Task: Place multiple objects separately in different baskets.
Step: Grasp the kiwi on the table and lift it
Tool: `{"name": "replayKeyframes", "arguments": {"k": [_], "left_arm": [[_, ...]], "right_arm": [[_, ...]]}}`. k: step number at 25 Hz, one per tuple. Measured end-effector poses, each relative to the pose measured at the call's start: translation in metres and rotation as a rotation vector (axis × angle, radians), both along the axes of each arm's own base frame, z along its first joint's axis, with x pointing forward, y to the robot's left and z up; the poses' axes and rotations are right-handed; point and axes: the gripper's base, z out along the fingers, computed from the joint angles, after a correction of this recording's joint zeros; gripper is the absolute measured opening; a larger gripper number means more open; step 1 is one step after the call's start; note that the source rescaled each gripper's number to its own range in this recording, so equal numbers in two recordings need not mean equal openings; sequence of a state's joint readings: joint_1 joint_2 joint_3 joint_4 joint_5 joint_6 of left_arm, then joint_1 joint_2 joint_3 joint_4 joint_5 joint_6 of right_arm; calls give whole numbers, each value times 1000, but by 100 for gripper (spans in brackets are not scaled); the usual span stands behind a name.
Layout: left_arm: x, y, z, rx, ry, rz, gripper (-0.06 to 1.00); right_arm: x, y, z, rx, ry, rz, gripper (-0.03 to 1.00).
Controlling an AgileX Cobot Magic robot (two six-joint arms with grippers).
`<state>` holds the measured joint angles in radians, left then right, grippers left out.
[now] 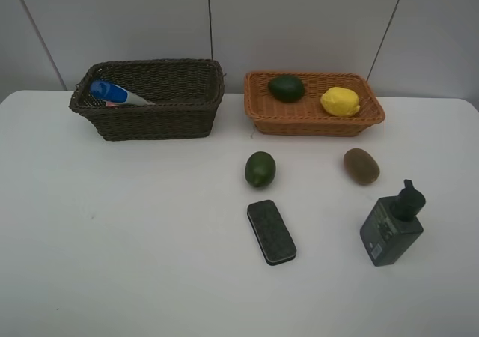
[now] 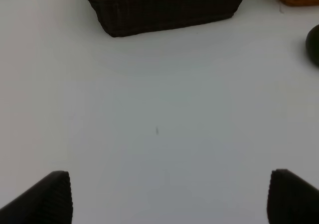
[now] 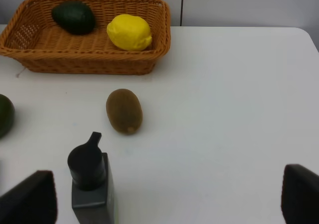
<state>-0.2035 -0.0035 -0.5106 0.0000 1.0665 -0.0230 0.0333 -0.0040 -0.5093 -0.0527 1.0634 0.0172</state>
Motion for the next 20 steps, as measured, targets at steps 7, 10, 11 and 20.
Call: {"name": "replayKeyframes", "arguments": {"k": [7,10,11,20], "left_arm": [[0,0,0,-4,-1,-4,100],[0,-1,0,-3,-2,19,100],[0,-1,0,-3,-2,37,100],[-1,-2,0,-3,-3,113,100]], "right_arm": [[0,0,0,0,0,0,98],[0,0,0,0,0,0,98],[0,0,0,0,0,0,98],[33,0,9,-22,135,-6,98]]}}
